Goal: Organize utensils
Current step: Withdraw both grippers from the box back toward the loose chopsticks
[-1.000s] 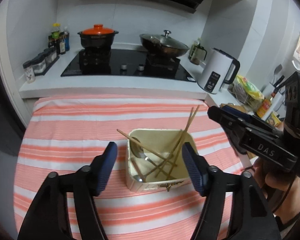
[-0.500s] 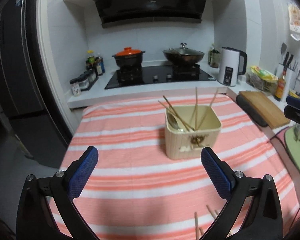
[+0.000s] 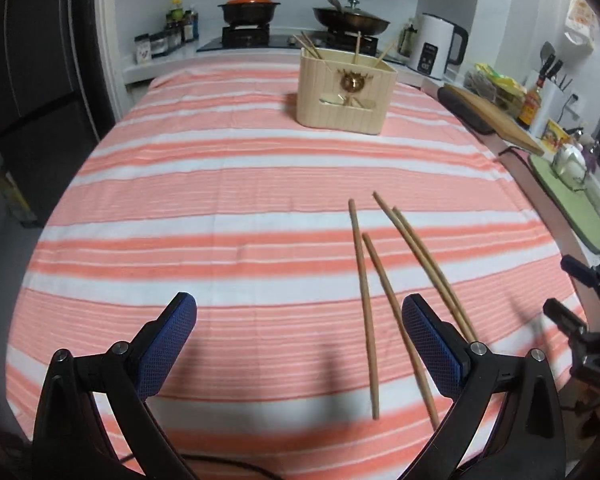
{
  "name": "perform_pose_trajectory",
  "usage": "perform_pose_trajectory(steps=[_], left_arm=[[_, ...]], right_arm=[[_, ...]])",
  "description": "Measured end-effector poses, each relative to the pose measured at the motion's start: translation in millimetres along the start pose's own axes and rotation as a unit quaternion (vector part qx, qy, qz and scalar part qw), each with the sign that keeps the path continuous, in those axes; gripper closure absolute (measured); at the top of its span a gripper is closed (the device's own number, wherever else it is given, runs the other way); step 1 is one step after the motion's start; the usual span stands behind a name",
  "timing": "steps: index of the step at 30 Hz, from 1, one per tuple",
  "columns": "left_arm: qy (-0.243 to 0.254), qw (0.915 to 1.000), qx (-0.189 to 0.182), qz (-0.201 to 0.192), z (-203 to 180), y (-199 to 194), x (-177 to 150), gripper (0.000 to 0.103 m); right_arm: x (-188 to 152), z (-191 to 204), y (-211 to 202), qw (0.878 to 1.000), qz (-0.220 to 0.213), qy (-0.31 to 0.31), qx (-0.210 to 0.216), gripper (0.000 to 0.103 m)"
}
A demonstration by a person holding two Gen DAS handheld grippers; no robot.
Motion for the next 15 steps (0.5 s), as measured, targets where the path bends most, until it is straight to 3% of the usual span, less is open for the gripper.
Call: perform_pose_trajectory(steps=[4,8,12,15], left_arm=[[-0.008,0.9990,-0.036,-0.026,-7.8,-34.6,0.7,0.001],[0.010,0.9977,-0.013,-0.066,6.0,-84.2,24.2,0.001],[0.035,0.9985,-0.004,-0.041,26.8,-106.3,15.1,0.001],[0.036,0.9993,-0.004,-0.005,19.9,-80.8,-15.2,0.001]], right_arm=[[-27.7,17.7,-11.5,1.000,0.015,-0.007,0.026,0.029],[-44.3,29.8,-15.6,0.998,0.026,0.001,0.050,0.029],[-56.6,45.4,-21.0,0.998,0.028,-0.020,0.051,0.029],[-60.6,48.4,-23.6,0.998,0.025,-0.023,0.044,0.029]])
Point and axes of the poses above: each gripper's, at about its wrist camera, not at the fingertips, and y roughly the way its jaws point, z to its left, x to its top, the point moved 1 cm from there along y, roughly the way its jaws point, and after that the axes turned 11 degrees about -z, right-handed, at the moved point
